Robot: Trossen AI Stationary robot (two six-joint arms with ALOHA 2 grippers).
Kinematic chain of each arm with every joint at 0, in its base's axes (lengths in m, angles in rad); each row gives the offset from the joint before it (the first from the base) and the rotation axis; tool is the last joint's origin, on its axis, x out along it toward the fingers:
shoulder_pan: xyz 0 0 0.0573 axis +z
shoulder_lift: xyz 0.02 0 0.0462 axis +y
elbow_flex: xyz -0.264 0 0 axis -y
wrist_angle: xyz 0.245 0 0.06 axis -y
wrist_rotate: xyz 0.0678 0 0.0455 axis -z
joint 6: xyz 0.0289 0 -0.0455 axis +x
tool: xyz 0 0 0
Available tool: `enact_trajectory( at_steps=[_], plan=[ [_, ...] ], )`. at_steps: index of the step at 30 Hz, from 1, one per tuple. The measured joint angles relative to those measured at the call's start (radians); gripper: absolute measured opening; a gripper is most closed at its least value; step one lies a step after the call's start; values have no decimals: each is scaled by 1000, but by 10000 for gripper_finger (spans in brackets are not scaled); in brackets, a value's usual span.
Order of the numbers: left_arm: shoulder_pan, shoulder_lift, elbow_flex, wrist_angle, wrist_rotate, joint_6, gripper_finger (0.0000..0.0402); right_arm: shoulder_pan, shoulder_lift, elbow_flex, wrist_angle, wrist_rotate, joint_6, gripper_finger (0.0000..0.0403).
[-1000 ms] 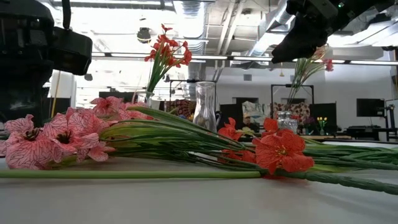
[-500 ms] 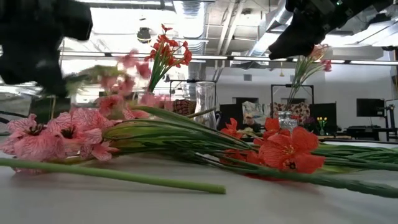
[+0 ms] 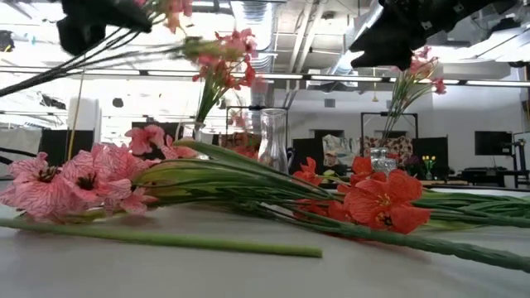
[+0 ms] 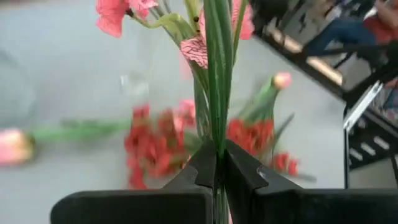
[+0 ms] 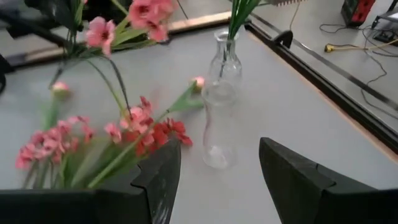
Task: Sort flowers into vase by color
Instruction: Put the pink flower into the top right transparent vase
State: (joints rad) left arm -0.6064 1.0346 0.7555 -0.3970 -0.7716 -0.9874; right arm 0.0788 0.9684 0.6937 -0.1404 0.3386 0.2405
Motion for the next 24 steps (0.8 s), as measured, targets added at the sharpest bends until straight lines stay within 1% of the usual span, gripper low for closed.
enact_trajectory(
  at_steps=[7, 11, 13, 16, 20, 24],
  plan=[
    [3, -1, 0, 194, -160, 256, 0, 0, 0, 0, 63, -2, 6, 244],
    [19, -1, 0, 308, -197, 385, 0, 0, 0, 0, 107, -47, 6, 244],
    [31, -1, 0, 364, -202, 455, 0, 4, 8, 0, 155, -76, 6, 244],
    [57, -1, 0, 447, -196, 551, 0, 22, 33, 0, 240, -87, 5, 244],
    [97, 2, 0, 547, -159, 663, 0, 47, 89, 0, 362, -88, -10, 244],
    [150, 47, 0, 677, -107, 768, 0, 62, 158, 0, 463, -89, -11, 244]
  ],
)
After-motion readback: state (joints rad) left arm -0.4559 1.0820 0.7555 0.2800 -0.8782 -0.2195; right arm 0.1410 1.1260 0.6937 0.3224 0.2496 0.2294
